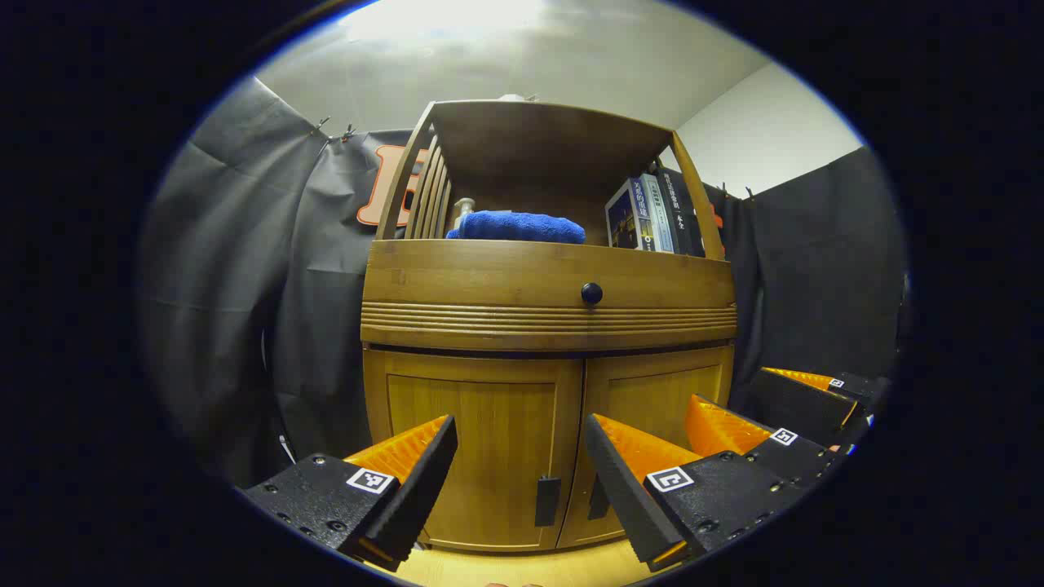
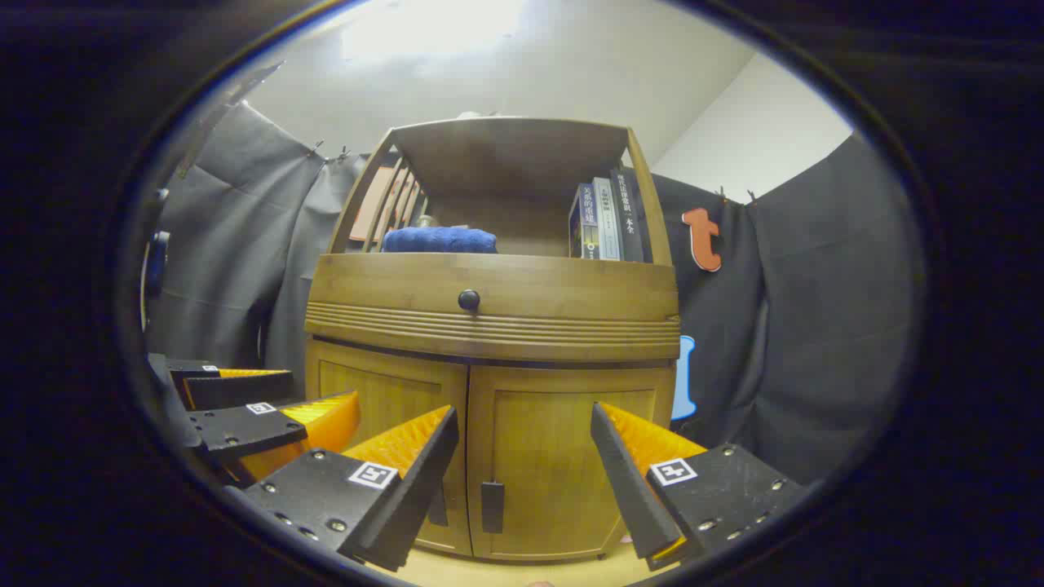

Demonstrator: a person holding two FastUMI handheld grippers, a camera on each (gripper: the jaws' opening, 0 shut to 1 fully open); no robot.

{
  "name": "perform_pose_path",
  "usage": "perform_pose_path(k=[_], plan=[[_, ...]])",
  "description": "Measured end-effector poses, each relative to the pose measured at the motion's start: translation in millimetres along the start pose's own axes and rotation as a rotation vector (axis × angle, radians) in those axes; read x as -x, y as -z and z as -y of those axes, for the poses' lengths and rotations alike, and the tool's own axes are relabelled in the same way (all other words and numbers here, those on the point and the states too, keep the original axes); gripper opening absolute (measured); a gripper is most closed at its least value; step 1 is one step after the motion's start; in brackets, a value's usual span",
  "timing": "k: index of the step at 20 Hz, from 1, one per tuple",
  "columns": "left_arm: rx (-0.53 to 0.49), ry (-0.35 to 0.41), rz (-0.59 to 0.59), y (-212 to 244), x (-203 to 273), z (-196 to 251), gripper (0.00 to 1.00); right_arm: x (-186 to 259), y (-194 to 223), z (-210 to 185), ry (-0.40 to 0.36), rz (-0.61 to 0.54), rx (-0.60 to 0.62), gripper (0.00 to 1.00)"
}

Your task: Open the right door of the double-door shoe cabinet with the right hand, and open the left door with the left hand.

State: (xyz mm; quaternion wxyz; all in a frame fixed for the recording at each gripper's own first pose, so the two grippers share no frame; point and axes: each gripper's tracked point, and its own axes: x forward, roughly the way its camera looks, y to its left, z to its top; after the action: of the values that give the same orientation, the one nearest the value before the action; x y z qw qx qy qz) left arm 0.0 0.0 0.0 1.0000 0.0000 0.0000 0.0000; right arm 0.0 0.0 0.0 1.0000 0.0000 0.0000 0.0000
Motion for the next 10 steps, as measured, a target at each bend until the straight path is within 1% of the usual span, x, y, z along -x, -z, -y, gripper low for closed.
perform_pose_path(k=[1,2,3,4,5,6,7,10], plan=[[-0.002,-0.007,0.003,-0.9,0.9,-0.5,0.97,0.3,-1.0,0.8,0.004,0.001,0.001,0.96],[-0.006,-0.016,0.01,-3.4,1.4,-1.3,0.96,0.5,-1.5,2.4,0.011,0.005,0.002,0.96],[-0.011,-0.021,0.017,-4.9,2.3,-1.4,0.94,1.0,-1.6,2.9,0.015,0.006,0.003,0.98],[-0.014,-0.026,0.024,-7.1,2.9,-1.7,0.97,0.9,-1.0,2.4,0.016,0.007,0.001,0.96],[-0.015,-0.029,0.028,-7.7,3.2,-1.8,0.95,0.3,-0.2,0.9,0.014,0.004,-0.003,0.96],[-0.015,-0.03,0.03,-8.3,3.3,-2.1,0.97,-0.8,1.2,1.2,0.011,0.001,-0.007,0.97],[-0.015,-0.032,0.028,-7.7,3.4,-2.6,0.95,-1.5,1.8,0.8,0.009,-0.001,-0.008,0.96],[-0.017,-0.044,0.015,-4.7,3.7,-6.0,0.95,-3.2,4.7,-0.8,-0.007,-0.007,-0.01,0.96]])
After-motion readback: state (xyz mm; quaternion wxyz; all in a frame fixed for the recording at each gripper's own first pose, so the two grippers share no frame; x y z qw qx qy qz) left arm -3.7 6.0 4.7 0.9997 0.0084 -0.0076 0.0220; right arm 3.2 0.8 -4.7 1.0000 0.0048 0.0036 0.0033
